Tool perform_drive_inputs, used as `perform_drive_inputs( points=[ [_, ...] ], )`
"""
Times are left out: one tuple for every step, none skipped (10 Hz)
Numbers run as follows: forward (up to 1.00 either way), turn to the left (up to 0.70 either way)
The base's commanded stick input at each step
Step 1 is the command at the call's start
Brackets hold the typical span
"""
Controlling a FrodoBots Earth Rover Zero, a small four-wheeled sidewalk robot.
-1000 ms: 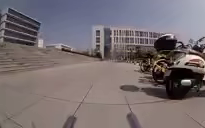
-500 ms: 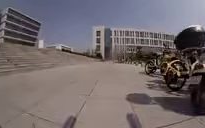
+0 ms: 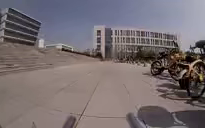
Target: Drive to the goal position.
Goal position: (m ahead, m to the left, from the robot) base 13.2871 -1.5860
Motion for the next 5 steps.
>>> perform_drive_inputs(
  points=[
    [1.00,0.00],
    [1.00,0.00],
    [1.00,0.00],
    [1.00,0.00],
    [1.00,0.00]
  ],
)
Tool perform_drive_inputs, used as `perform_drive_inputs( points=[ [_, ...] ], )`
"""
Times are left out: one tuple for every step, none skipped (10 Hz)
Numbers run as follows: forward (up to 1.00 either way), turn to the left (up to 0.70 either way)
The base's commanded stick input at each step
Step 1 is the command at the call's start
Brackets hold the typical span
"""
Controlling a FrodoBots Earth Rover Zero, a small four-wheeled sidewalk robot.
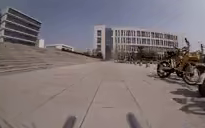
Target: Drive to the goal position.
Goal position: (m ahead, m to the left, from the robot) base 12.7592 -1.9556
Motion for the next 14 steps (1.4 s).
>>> perform_drive_inputs(
  points=[
    [1.00,0.00],
    [1.00,0.00],
    [1.00,-0.16],
    [1.00,-0.37],
    [1.00,-0.40],
    [1.00,-0.32],
    [1.00,0.00],
    [1.00,0.00],
    [1.00,0.00],
    [1.00,0.00],
    [1.00,0.00],
    [1.00,0.00],
    [1.00,0.00],
    [1.00,0.00]
  ],
)
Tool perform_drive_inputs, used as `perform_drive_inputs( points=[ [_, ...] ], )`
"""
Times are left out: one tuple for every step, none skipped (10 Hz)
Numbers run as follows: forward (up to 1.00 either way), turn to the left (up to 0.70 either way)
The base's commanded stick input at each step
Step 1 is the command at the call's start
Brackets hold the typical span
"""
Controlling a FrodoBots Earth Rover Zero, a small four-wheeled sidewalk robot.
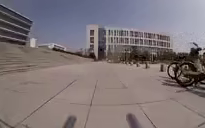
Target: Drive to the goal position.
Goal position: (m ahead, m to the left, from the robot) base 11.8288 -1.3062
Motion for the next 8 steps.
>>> perform_drive_inputs(
  points=[
    [1.00,0.00],
    [1.00,0.00],
    [1.00,0.00],
    [1.00,0.00],
    [1.00,0.00],
    [1.00,0.00],
    [1.00,0.00],
    [1.00,0.00]
  ],
)
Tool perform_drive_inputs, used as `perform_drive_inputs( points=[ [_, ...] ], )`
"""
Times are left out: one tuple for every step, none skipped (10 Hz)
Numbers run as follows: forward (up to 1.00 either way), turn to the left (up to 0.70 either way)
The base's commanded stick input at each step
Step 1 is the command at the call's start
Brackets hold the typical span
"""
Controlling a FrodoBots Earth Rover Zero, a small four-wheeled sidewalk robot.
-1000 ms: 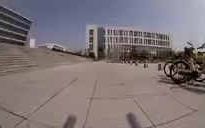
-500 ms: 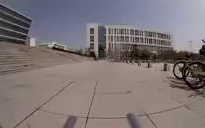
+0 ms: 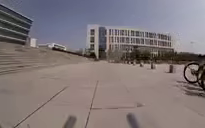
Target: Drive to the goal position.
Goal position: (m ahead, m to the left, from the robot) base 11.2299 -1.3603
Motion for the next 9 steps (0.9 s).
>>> perform_drive_inputs(
  points=[
    [1.00,0.00],
    [1.00,0.00],
    [1.00,0.00],
    [1.00,0.00],
    [1.00,0.00],
    [1.00,0.00],
    [1.00,-0.01],
    [1.00,-0.14],
    [1.00,-0.40]
  ],
)
